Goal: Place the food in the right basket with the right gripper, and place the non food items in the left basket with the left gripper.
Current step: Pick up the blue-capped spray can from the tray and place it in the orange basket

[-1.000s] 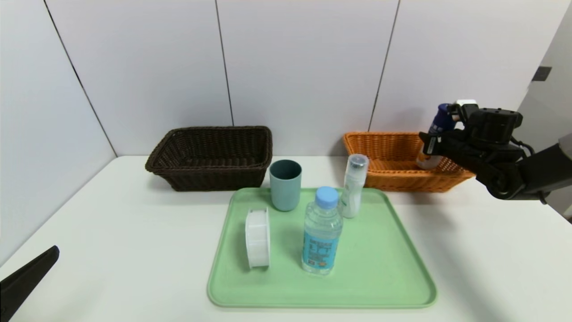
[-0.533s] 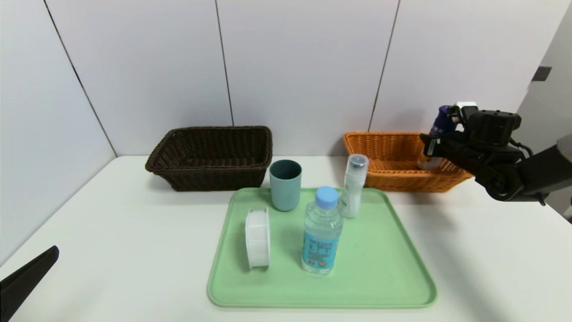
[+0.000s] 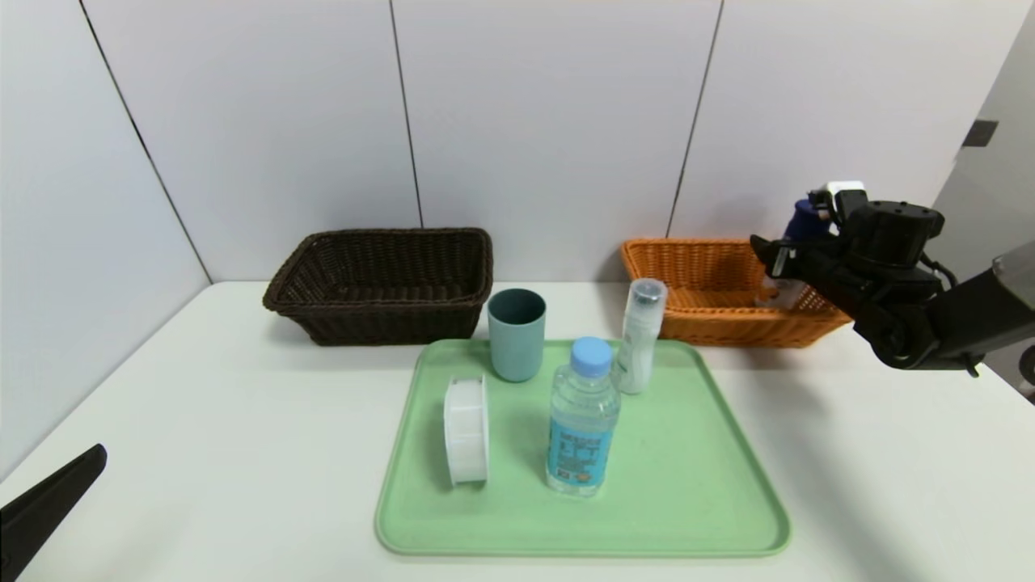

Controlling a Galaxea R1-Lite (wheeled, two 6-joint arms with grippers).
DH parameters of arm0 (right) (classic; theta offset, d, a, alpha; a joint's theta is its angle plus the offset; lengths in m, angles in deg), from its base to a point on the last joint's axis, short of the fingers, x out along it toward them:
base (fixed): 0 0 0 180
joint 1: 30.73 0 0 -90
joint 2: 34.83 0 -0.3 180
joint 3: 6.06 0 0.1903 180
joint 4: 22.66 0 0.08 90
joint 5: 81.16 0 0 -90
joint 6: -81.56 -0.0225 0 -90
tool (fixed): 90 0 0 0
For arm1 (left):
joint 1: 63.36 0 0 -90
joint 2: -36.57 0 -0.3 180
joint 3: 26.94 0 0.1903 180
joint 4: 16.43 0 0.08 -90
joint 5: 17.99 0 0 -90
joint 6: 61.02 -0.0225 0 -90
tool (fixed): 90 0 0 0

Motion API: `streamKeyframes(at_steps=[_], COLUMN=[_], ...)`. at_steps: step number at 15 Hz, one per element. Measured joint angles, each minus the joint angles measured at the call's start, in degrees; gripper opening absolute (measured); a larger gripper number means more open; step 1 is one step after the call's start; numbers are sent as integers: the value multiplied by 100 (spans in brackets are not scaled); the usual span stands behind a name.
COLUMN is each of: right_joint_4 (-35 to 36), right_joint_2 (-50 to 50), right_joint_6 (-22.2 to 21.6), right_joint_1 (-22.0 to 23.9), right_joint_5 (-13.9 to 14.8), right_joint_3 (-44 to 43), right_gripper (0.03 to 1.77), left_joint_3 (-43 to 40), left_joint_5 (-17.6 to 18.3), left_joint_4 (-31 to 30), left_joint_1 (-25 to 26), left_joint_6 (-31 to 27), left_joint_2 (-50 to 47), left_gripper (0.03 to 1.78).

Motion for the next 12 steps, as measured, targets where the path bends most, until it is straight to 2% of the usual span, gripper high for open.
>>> streamKeyframes(at_steps=[4, 7, 12], right_joint_4=[-108, -511, -720], right_joint_2=[185, 667, 1831], right_joint_6=[27, 27, 22], right_joint_1=[0, 0, -13], right_joint_5=[-28, -78, -96], right_joint_3=[37, 315, 1497], right_gripper=[154, 159, 165], left_joint_3=[-7, -7, -13], left_joint_5=[0, -2, -2], left_joint_4=[4, 4, -9], left_joint_1=[0, 0, 0], left_joint_6=[0, 0, 0], left_joint_2=[0, 0, 0], left_gripper=[169, 169, 169])
